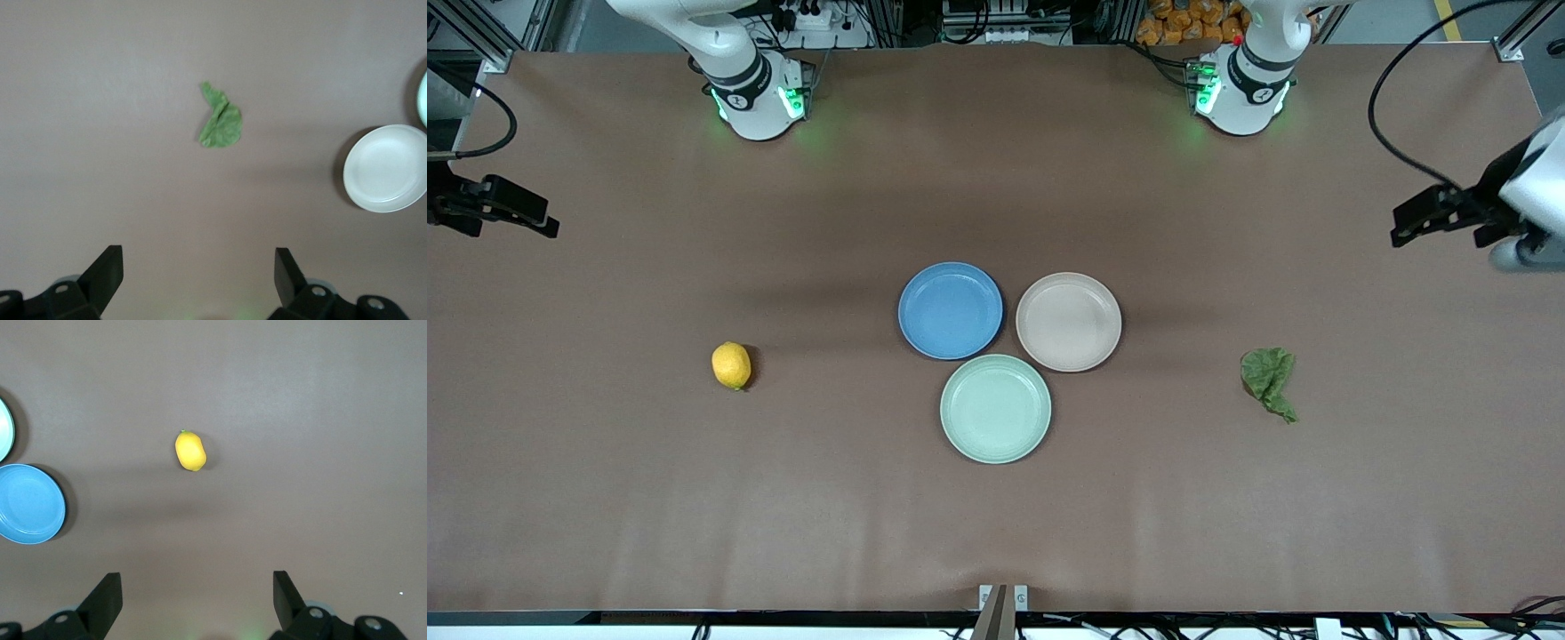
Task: Place lemon and lettuce in plates
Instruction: 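Move the right gripper toward the lemon while the left gripper approaches the lettuce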
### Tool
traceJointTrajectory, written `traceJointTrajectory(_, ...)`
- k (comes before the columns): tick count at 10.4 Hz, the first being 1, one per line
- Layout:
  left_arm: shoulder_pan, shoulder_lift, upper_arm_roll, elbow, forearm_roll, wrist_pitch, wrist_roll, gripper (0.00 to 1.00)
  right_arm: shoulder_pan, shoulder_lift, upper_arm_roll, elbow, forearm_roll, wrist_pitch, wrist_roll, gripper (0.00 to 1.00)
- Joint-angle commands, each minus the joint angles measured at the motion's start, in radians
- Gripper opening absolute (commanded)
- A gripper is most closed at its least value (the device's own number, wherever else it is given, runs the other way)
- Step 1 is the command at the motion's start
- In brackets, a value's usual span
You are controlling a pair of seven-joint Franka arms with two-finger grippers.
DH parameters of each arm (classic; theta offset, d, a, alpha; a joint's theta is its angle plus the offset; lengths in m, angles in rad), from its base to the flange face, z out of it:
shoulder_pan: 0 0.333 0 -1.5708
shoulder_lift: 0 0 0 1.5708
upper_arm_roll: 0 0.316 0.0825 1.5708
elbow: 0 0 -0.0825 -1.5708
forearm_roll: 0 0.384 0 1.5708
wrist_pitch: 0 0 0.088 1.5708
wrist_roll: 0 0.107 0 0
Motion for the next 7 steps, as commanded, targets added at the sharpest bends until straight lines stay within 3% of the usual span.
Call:
traceJointTrajectory(1,0.023,0.110,-0.003,-0.029,0.019,0.034,0.028,1.00,-0.008,-0.003,0.005,0.002,-0.002,-0.005,0.008,1.00)
traceJointTrajectory(4,0.022,0.169,-0.003,-0.178,0.020,0.237,0.025,1.00,-0.007,0.006,0.005,-0.006,-0.001,-0.002,0.008,1.00)
traceJointTrajectory(7,0.015,0.264,-0.003,-0.187,0.020,0.315,0.008,1.00,0.001,0.062,0.005,-0.042,0.004,0.020,0.008,1.00)
